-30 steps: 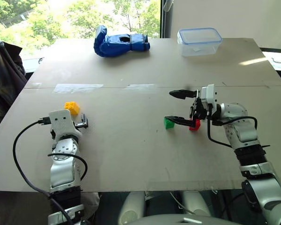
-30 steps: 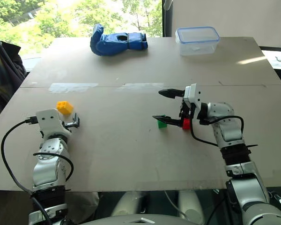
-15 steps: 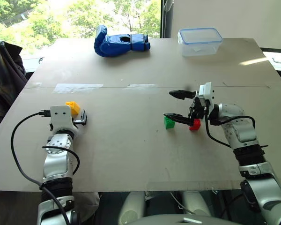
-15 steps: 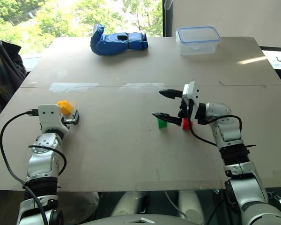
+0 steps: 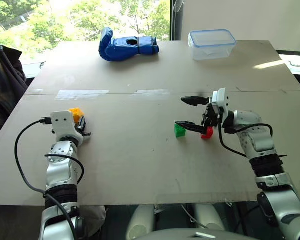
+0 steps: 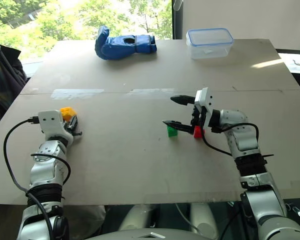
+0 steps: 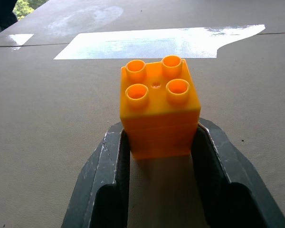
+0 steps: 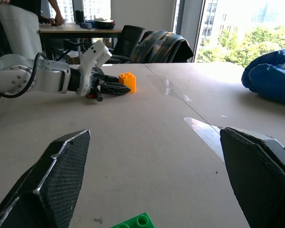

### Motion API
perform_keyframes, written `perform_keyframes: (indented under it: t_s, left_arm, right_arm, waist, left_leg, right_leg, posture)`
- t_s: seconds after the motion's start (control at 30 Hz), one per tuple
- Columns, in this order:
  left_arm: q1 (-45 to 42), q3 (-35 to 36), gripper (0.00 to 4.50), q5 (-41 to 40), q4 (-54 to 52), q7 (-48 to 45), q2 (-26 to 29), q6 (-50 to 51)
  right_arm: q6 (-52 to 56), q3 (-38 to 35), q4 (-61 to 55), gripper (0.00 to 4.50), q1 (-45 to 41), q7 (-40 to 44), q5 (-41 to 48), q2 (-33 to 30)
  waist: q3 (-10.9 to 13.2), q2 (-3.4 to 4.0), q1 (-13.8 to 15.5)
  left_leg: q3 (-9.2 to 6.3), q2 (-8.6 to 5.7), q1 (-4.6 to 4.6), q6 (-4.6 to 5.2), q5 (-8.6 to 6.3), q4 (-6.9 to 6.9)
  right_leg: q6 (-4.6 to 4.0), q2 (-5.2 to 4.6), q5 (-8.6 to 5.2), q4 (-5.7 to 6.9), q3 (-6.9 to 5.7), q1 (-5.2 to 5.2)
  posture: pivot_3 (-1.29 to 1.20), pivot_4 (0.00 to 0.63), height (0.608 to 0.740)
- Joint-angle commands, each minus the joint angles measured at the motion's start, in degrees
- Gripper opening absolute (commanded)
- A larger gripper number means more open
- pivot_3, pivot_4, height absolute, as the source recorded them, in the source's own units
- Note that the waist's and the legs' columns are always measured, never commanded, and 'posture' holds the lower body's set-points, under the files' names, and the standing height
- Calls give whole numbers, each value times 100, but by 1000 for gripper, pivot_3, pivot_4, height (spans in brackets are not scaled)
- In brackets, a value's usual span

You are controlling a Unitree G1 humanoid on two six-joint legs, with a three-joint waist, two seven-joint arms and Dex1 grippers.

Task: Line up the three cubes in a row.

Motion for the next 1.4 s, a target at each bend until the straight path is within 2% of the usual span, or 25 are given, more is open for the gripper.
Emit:
perform_keyframes:
  t_s: [0.03,0.2,0.37,0.53,0.67,0.83,1.07,1.17,1.4]
  left_arm:
    - [-32,17,1233,-284,-3,-493,96,-136]
    - [-99,-269,1233,-548,-322,-1308,70,-171]
    - [77,-1011,1233,-860,-975,-2890,226,-127]
    - [91,-1789,1233,-874,-999,-4451,544,-347]
    - [-239,-2193,1233,-734,-462,-5277,634,-833]
    - [-1081,-2655,1233,-275,956,-6197,687,-1869]
    - [-2327,-2933,1233,116,2770,-6992,327,-3290]
    - [-2570,-3034,1233,267,3200,-7190,179,-3695]
    - [-2741,-3199,1233,460,3514,-7599,-42,-3778]
  right_arm:
    - [14,-301,-215,4500,98,-2,141,-189]
    - [5,-609,-208,4500,331,246,369,-522]
    - [255,-1015,-378,4500,856,948,913,-1115]
    - [33,-1228,-447,4500,1401,1423,1056,-1407]
    - [-11,-1334,-594,4500,1653,1482,1162,-1399]
    - [60,-1402,-901,4500,1896,1357,1260,-1374]
    - [145,-1545,-1127,4500,2190,1276,1347,-1447]
    - [75,-1611,-1055,4500,2286,1268,1270,-1517]
    - [-53,-1686,-1020,4500,2399,1266,1209,-1569]
  waist:
    - [0,0,5]
    - [0,0,32]
    - [0,0,27]
    - [1,2,-17]
    - [2,4,2]
    - [2,3,23]
    - [2,3,39]
    - [2,3,19]
    - [2,2,2]
  left_leg:
    - [0,0,0,0,0,0]
    - [-5,-3,-9,1,0,0]
    - [-24,-4,-46,1,0,8]
    - [-14,0,-45,1,0,4]
    - [-10,-1,-44,3,0,8]
    - [-15,-5,-44,4,0,15]
    - [-20,-29,-49,5,0,24]
    - [-20,-31,-49,6,0,25]
    - [-18,-30,-45,12,-3,28]
  right_leg:
    - [0,0,0,0,-1,0]
    - [0,-6,0,-9,-9,0]
    - [0,-14,0,-20,-27,-15]
    - [0,-4,0,-16,-19,-25]
    - [0,16,0,-10,-16,-25]
    - [0,23,0,-3,-23,-23]
    - [1,24,0,-8,-32,-18]
    - [2,24,0,-8,-31,-16]
    - [3,29,-1,0,-29,-16]
  posture:
    - [0,150,740]
    - [0,150,740]
    - [0,150,740]
    - [0,150,740]
    - [0,150,740]
    - [0,150,740]
    - [0,150,740]
    - [0,150,740]
    - [0,150,740]
